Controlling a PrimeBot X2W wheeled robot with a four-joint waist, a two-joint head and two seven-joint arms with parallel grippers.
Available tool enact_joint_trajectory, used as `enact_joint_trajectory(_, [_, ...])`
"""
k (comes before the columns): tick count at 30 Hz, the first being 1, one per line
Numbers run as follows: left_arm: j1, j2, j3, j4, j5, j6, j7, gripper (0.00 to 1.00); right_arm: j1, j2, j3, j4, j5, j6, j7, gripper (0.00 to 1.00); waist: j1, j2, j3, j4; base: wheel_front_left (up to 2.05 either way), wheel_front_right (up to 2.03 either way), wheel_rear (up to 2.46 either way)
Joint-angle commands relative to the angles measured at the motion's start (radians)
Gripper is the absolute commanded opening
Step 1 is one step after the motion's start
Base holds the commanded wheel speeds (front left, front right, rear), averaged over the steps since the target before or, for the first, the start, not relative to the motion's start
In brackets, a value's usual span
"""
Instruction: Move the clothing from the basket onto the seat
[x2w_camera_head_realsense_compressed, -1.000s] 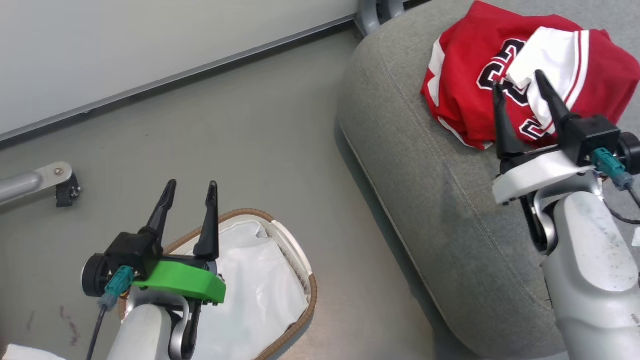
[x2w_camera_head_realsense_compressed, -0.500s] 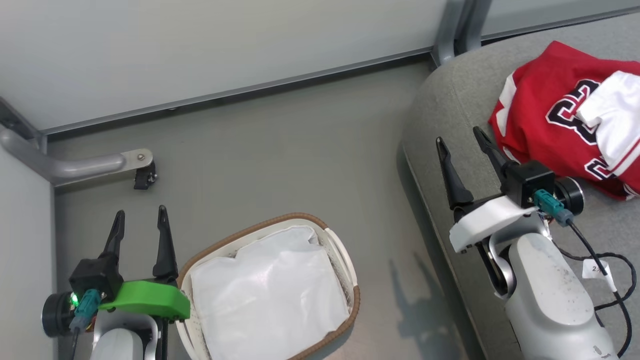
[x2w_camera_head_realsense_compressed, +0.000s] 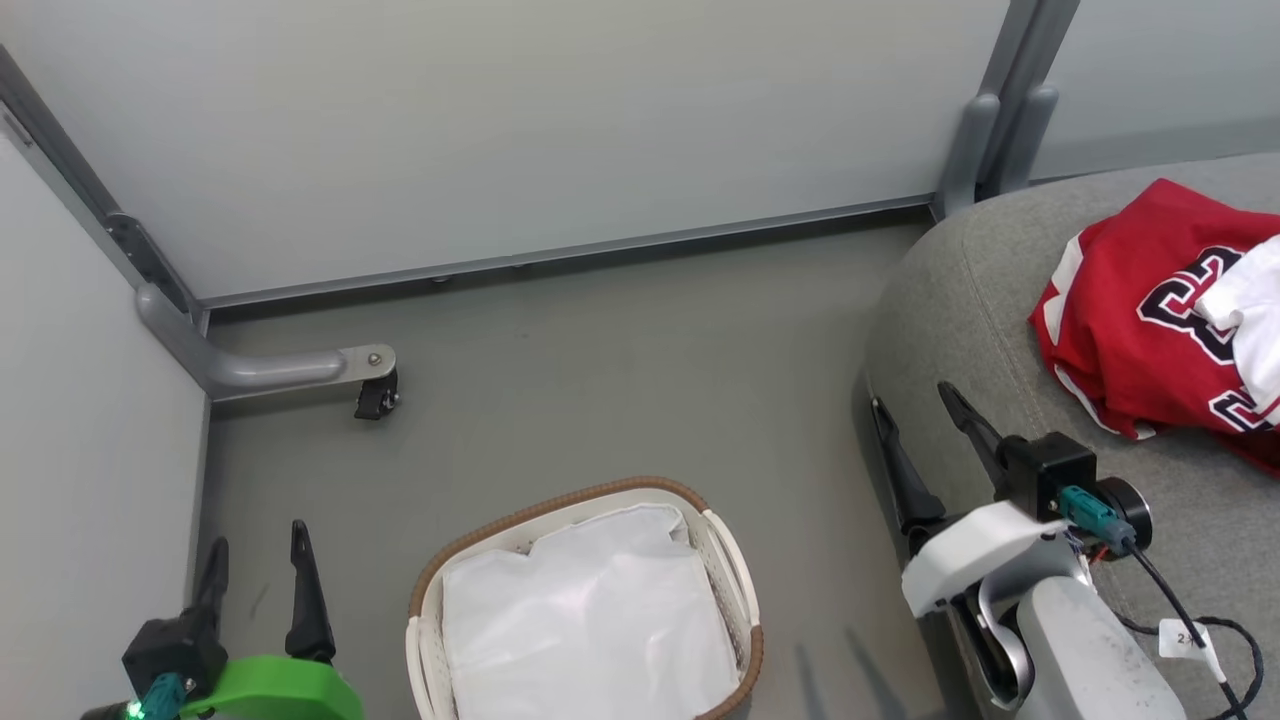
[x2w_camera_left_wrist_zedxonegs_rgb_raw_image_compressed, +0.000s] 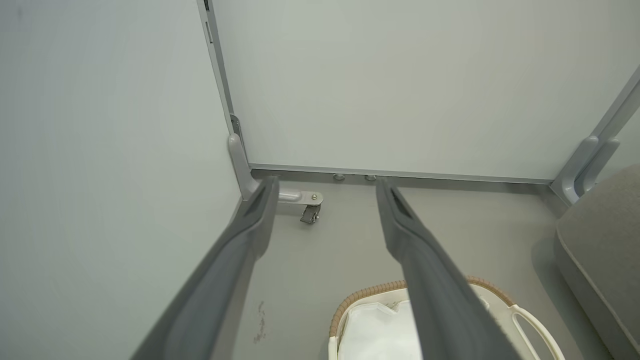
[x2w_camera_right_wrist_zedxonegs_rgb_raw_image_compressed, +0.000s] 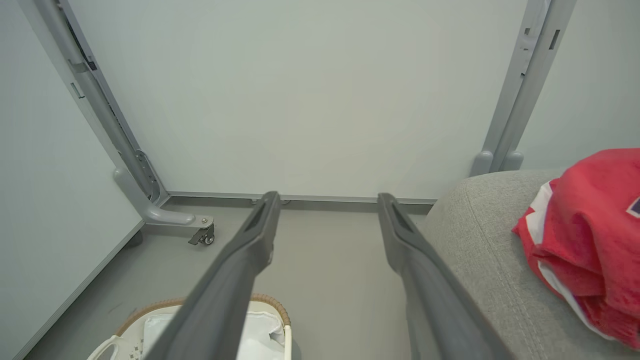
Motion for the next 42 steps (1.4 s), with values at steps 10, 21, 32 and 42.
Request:
enact_joint_trajectory(10, [0.043,-0.005,0.004,0.036,-0.047,-0.022,0.002,0.0,0.058,0.004,-0.002,0.018,0.004,0.0,0.002,0.0,0.0,0.0,-0.037,0.016,0.0,0.0,0.0])
enact_joint_trajectory(21, [0.021,-0.006,0.012,0.032,-0.231,-0.026,0.058,0.0,0.08,0.004,-0.036,0.0,0.196,0.0,0.054,0.0,0.0,0.0,-0.039,0.018,0.0,0.0,0.0])
enact_joint_trajectory(32, [0.009,-0.005,0.009,0.006,-0.417,-0.03,0.103,0.0,0.098,0.003,-0.066,-0.032,0.388,0.0,0.102,0.0,0.0,0.0,-0.042,0.019,0.0,0.0,0.0])
enact_joint_trajectory(42, [-0.004,-0.004,0.011,-0.011,-0.565,-0.033,0.142,0.0,0.11,0.002,-0.091,-0.056,0.541,0.0,0.142,0.0,0.0,0.0,-0.044,0.021,0.0,0.0,0.0])
